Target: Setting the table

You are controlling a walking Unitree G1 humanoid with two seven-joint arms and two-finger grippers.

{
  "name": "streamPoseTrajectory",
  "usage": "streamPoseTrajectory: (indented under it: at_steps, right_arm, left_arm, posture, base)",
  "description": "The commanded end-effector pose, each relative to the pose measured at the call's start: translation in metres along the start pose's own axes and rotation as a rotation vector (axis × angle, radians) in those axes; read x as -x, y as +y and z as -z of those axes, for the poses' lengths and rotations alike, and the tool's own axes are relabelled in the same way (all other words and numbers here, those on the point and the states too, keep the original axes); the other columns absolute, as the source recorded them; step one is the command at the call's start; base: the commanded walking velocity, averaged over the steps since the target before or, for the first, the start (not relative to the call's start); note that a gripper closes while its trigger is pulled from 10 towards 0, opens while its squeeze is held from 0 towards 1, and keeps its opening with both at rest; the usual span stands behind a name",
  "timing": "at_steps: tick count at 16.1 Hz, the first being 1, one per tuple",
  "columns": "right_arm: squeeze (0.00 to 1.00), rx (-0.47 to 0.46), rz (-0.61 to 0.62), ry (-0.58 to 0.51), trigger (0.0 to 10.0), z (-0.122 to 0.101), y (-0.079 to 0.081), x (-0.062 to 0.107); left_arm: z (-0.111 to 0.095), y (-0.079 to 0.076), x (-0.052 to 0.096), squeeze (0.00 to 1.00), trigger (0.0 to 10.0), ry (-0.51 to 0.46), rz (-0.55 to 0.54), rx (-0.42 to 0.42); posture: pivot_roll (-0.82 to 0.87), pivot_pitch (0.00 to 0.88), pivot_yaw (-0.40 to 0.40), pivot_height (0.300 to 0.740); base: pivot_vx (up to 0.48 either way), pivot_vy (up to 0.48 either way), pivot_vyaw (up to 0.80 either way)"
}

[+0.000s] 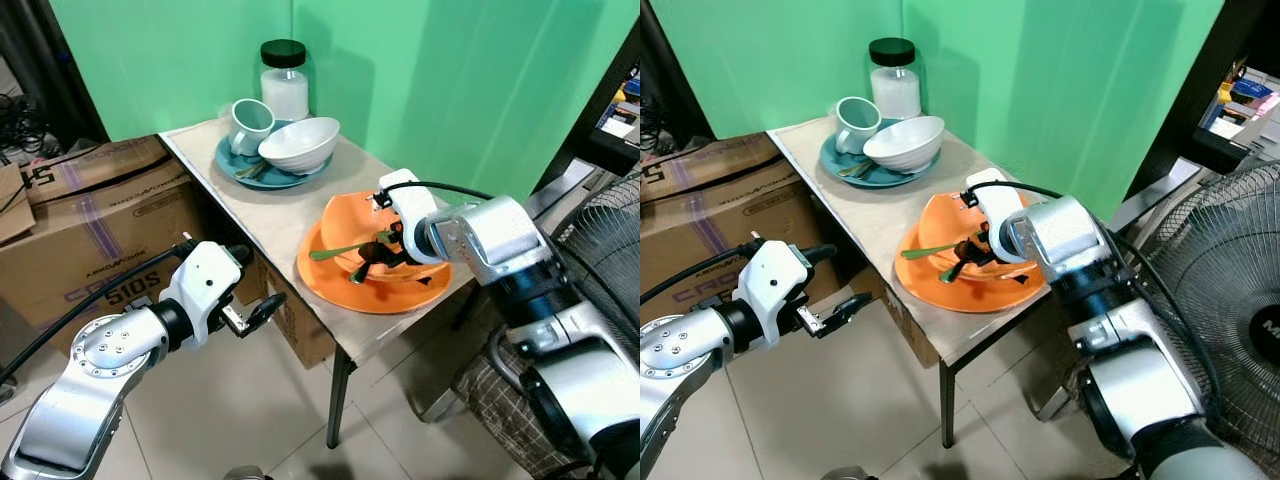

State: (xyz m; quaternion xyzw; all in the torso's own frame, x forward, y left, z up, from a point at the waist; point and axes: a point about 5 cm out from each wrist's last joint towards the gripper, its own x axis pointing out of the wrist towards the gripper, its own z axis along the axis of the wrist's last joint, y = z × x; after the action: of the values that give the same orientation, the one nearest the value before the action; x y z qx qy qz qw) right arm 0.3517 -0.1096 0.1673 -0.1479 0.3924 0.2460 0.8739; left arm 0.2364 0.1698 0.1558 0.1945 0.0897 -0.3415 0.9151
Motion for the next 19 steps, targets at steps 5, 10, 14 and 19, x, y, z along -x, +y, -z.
streamPoseTrajectory:
  at_steps: [5,10,14,19]
  right_arm:
    - [0.0,-0.002,0.025,0.013,3.6,-0.002,-0.016,0.002]
    - [0.65,-0.118,-0.03,-0.114,10.0,-0.021,-0.019,0.027]
    - [0.97,-0.203,-0.082,-0.071,10.0,-0.008,-0.013,0.041]
    - [0.0,-0.281,-0.113,0.019,10.0,0.012,0.005,0.037]
  left_arm:
    - [-0.002,-0.001,-0.002,0.0,10.0,-0.001,0.007,-0.008]
    - [-0.002,-0.003,-0.003,0.0,10.0,-0.001,0.017,0.003]
    - [-0.003,-0.003,-0.005,0.0,10.0,-0.005,0.035,-0.001]
    - [-0.004,-0.004,-0.009,0.0,10.0,-0.007,0.062,-0.003]
  posture:
    - [0.12,0.0,-0.039,0.74]
    - [0.12,0.0,-0.04,0.74]
    - [0.09,0.0,-0.023,0.74]
    - [0.07,0.0,-0.005,0.74]
  base:
    - [0.0,0.0,0.0]
    - [0.0,0.0,0.0]
    - [0.0,0.0,0.0]
    - [0.0,0.0,0.0]
